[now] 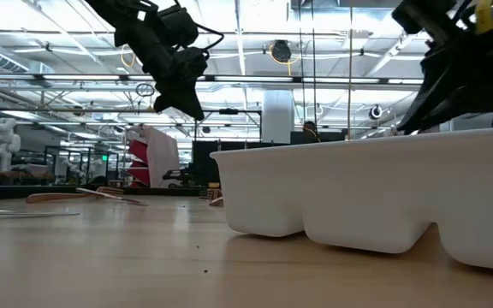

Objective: Sort silverware
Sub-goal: Put the gold table knife into the cutlery tray

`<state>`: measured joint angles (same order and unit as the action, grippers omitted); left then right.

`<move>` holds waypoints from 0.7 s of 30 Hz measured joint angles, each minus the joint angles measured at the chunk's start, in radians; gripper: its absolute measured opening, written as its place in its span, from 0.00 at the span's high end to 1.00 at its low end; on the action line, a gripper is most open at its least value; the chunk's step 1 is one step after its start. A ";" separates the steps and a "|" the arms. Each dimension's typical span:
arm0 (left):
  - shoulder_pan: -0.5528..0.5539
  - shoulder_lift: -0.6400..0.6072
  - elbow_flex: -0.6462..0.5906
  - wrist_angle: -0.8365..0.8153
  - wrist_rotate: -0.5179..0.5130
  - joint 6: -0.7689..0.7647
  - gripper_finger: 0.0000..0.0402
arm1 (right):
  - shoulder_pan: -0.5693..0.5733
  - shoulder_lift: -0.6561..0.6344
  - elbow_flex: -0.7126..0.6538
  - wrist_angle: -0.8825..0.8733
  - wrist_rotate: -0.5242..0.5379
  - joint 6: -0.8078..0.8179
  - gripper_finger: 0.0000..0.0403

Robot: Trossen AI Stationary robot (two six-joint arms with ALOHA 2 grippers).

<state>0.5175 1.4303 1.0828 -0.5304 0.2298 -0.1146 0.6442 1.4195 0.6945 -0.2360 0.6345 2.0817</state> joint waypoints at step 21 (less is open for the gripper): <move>0.000 0.000 0.000 -0.001 0.000 0.018 0.98 | -0.020 0.100 -0.002 0.095 -0.017 -0.036 0.88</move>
<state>0.5171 1.4303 1.0828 -0.5316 0.2295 -0.0963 0.6247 1.5194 0.6928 -0.1413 0.6170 2.0455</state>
